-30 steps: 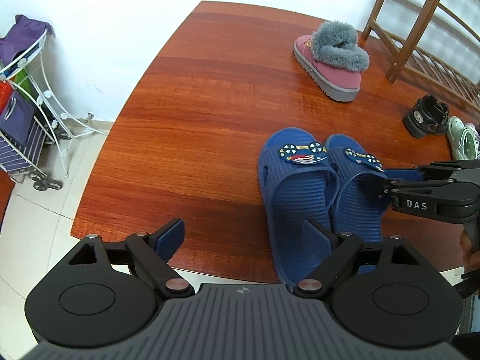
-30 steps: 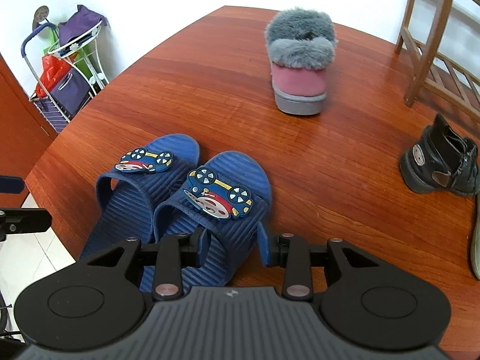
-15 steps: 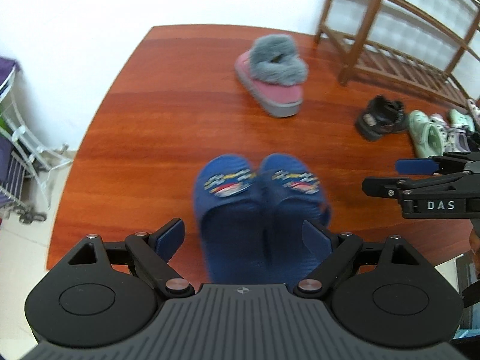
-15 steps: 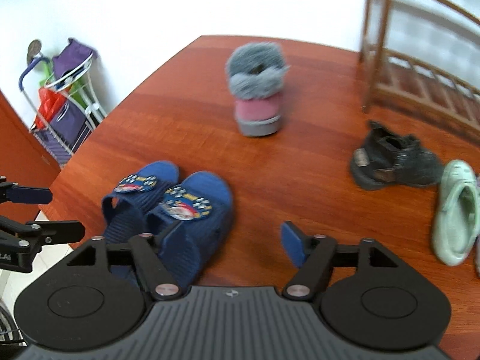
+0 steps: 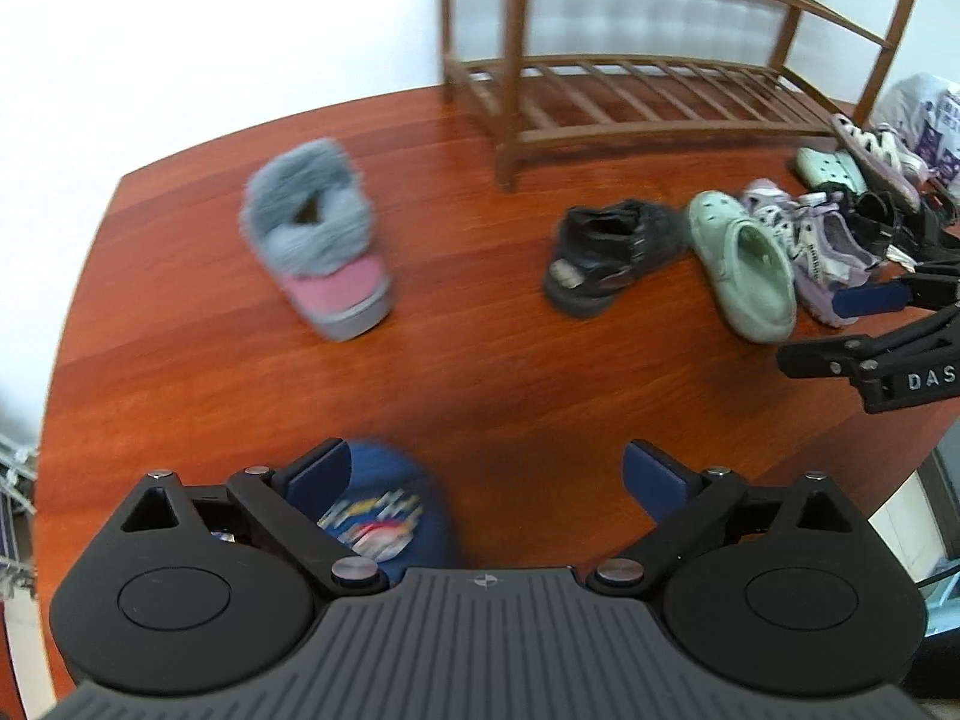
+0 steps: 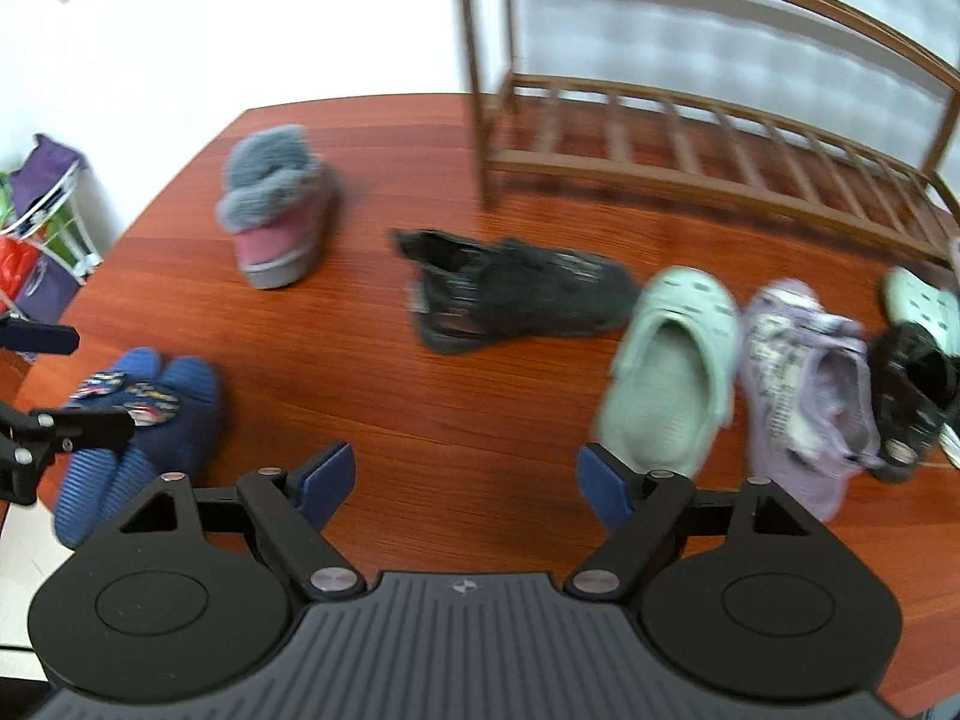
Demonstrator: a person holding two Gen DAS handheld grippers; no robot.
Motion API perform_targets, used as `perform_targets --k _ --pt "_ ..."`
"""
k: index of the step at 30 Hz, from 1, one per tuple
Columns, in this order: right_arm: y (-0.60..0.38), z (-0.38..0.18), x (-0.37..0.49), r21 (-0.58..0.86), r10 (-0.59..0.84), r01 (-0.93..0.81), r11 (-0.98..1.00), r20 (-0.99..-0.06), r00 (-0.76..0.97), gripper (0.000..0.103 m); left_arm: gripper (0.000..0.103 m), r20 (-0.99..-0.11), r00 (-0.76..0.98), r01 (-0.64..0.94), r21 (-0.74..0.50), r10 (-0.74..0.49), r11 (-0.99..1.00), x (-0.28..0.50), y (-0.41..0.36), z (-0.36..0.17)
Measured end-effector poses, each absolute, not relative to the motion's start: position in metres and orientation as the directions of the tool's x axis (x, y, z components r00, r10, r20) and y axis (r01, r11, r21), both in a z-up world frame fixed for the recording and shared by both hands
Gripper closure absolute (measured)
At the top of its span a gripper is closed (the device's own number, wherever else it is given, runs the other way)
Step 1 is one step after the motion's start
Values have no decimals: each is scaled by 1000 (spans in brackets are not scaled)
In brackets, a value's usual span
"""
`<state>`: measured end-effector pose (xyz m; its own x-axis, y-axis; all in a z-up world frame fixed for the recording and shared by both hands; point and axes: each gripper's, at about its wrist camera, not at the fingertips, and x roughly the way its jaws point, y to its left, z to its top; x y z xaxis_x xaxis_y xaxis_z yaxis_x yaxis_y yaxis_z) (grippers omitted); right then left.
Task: Organize scattered shoes
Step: 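Move the left tool to the black lace-up sneaker while the right moves to a black shoe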
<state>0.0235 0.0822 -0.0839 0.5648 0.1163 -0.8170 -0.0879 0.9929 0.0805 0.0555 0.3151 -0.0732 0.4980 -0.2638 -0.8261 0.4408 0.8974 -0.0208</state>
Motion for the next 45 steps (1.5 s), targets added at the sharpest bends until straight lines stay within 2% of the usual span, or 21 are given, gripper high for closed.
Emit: perform_targets --k 13,16,21,38,45 --pt "-45 -98 14 60 8 73 996 -823 568 15 2 -851 438 537 -11 -290 843 123 229 -108" --pt "-69 -100 12 61 -13 111 992 -821 570 9 2 -852 427 560 -14 -302 829 139 218 -116" --pt "-103 -106 9 64 -39 162 985 -825 563 9 2 -864 406 602 6 -299 799 161 199 -127" --pt "-164 -102 30 87 -98 293 952 -821 562 9 2 -902 305 740 23 -306 672 216 139 -159" --pt "-179 -105 50 79 -142 356 931 -820 554 9 2 -911 245 774 -22 -331 633 231 127 -167"
